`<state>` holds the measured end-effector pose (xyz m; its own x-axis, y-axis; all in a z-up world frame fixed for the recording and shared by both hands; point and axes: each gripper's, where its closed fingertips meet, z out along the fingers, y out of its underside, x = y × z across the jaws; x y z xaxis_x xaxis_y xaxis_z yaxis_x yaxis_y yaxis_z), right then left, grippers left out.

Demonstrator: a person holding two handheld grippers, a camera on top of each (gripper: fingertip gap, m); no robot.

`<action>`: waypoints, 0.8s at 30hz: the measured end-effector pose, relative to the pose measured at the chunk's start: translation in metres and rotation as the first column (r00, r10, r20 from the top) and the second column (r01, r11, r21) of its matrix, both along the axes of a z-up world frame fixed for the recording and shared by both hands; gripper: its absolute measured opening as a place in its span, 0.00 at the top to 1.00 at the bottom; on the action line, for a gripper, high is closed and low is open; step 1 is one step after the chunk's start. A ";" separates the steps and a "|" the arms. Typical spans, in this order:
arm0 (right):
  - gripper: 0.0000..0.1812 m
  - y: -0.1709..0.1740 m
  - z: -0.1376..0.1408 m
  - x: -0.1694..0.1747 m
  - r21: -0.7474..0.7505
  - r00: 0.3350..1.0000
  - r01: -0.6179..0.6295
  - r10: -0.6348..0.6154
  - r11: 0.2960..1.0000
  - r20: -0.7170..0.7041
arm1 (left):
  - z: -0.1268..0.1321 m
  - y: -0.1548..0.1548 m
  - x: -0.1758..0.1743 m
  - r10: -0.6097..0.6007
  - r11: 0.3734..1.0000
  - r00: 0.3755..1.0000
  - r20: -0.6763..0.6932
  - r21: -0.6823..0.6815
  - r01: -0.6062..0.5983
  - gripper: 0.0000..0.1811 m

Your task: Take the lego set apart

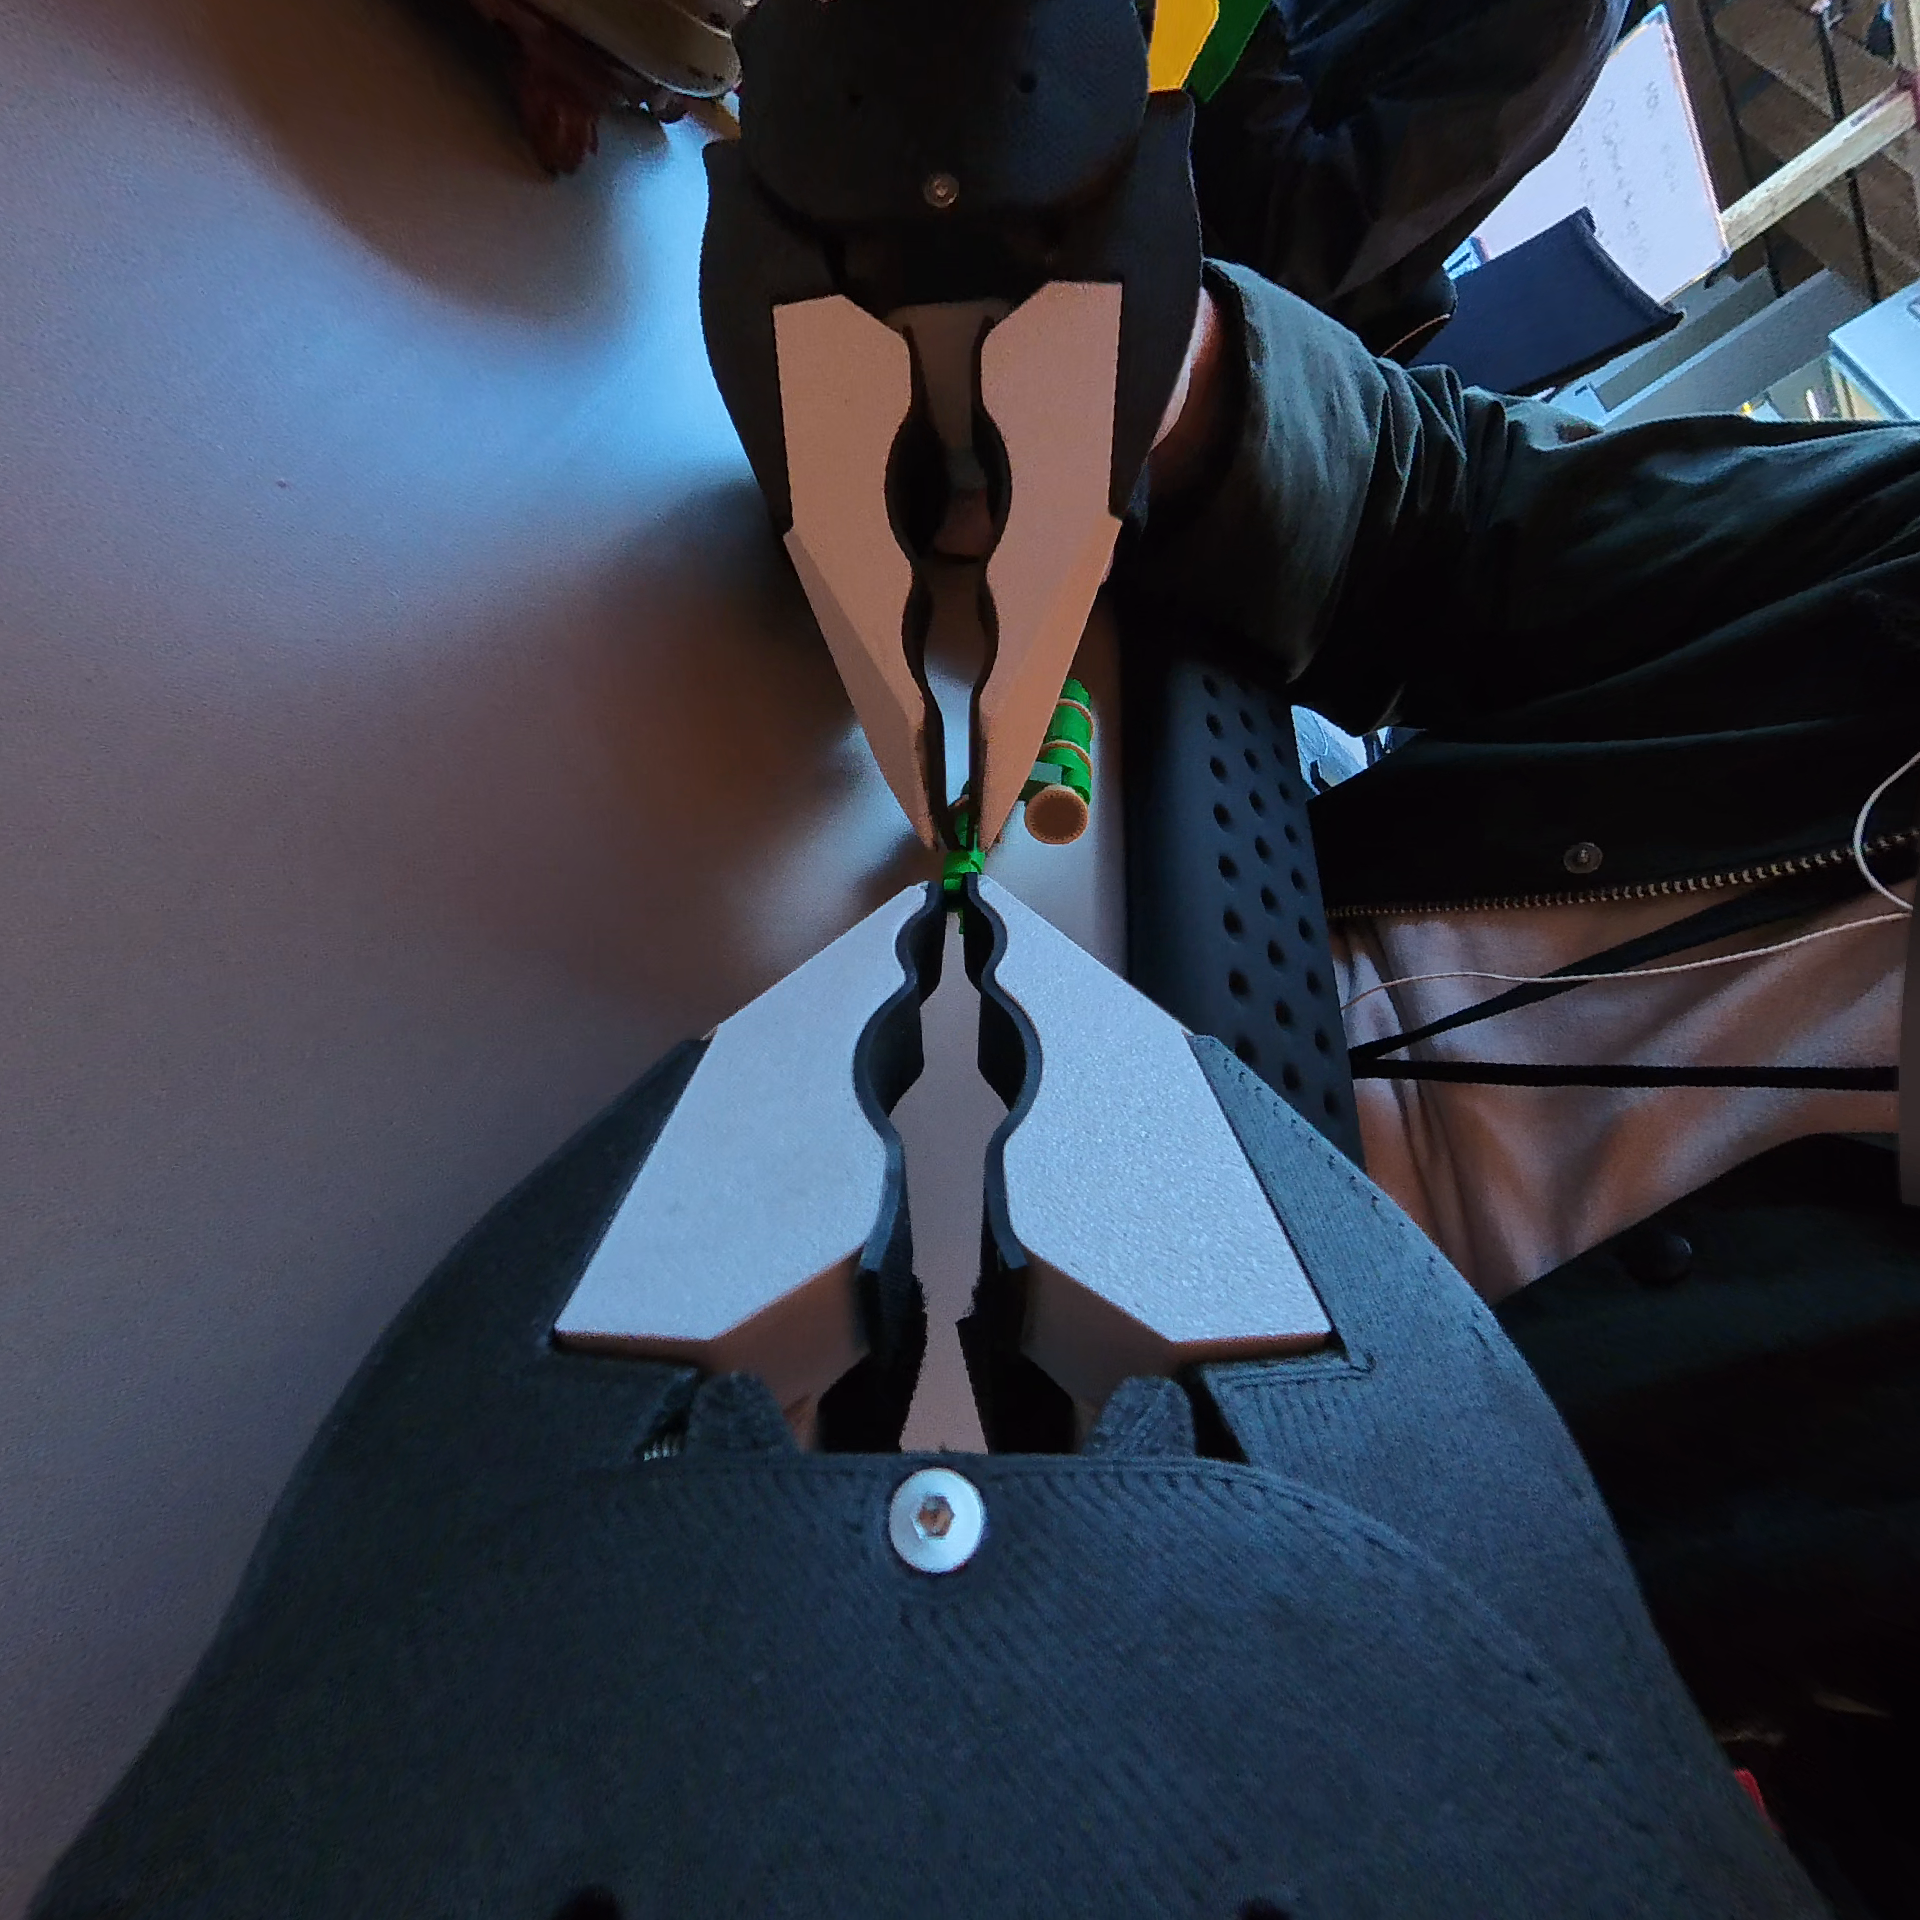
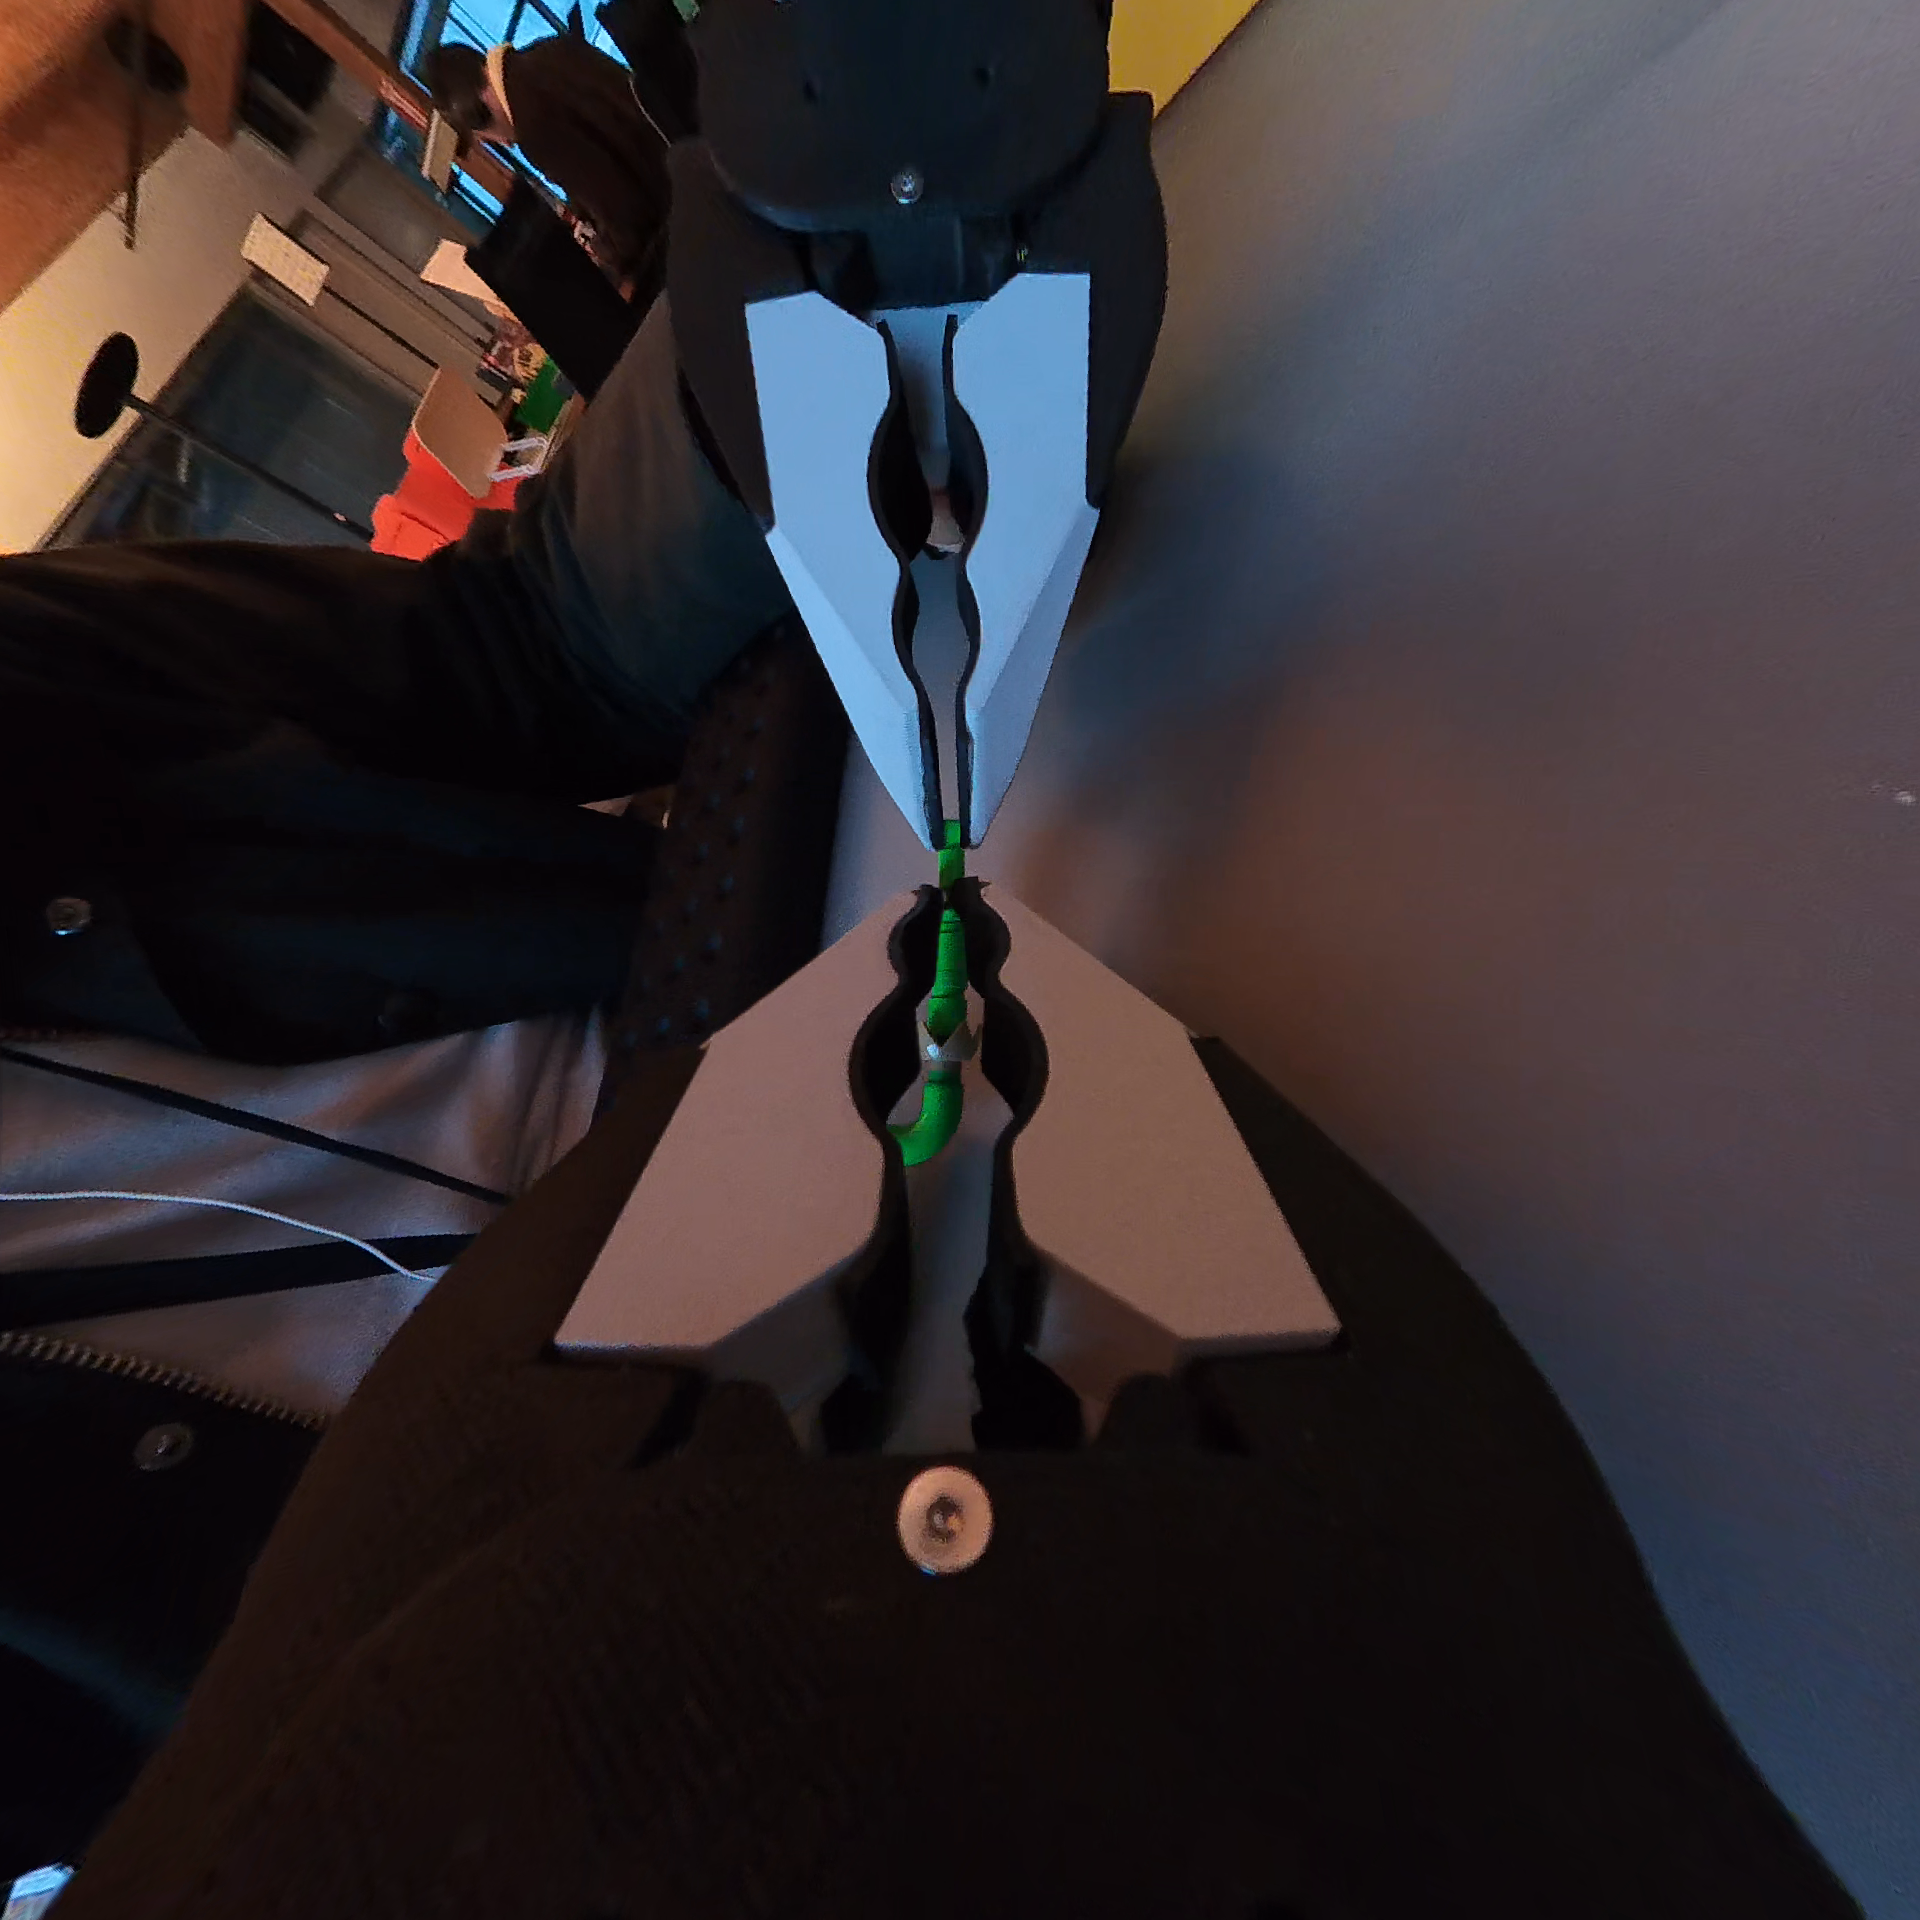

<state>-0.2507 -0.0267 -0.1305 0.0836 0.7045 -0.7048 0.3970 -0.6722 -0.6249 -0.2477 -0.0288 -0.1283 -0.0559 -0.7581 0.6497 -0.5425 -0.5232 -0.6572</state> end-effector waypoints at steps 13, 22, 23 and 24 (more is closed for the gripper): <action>0.99 0.000 -0.001 -0.001 -0.014 1.000 0.010 -0.010 1.000 0.006 | 0.003 0.005 0.000 0.025 1.000 1.000 0.016 -0.005 -0.025 0.99; 1.00 0.003 0.000 -0.002 -0.051 0.999 0.043 -0.043 0.998 -0.002 | 0.004 0.007 0.000 0.038 0.999 0.999 0.020 -0.006 -0.038 0.99; 1.00 0.004 0.001 -0.002 -0.063 0.999 0.048 -0.048 0.997 -0.003 | 0.005 0.008 0.000 0.042 0.999 0.999 0.022 -0.011 -0.042 0.99; 1.00 0.005 0.001 -0.002 -0.070 0.999 0.052 -0.053 0.996 -0.007 | 0.005 0.009 0.000 0.047 0.999 0.999 0.026 -0.013 -0.047 0.99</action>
